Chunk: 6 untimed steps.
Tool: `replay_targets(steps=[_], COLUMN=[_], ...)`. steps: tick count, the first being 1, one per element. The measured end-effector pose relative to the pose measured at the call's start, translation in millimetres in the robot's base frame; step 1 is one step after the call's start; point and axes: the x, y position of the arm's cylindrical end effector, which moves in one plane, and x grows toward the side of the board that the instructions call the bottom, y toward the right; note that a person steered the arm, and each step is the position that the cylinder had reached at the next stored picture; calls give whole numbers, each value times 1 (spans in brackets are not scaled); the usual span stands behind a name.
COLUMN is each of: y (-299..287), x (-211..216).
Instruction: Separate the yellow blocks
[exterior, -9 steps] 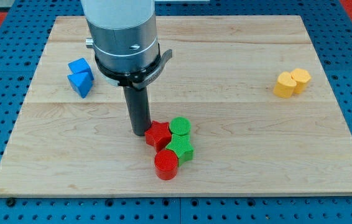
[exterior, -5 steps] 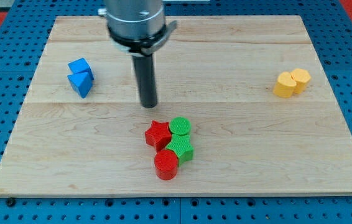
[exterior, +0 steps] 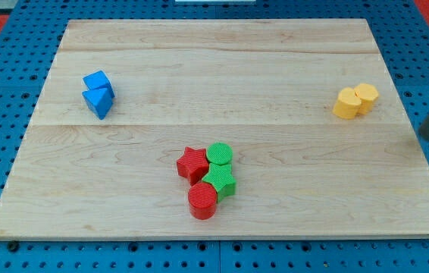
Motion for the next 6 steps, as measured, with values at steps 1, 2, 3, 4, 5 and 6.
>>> replay_targets(steps=[1, 2, 3, 4, 5, 6], y=[-31, -95, -135, -106, -136, -175], x=[-59, -72, -46, -29, -4, -12])
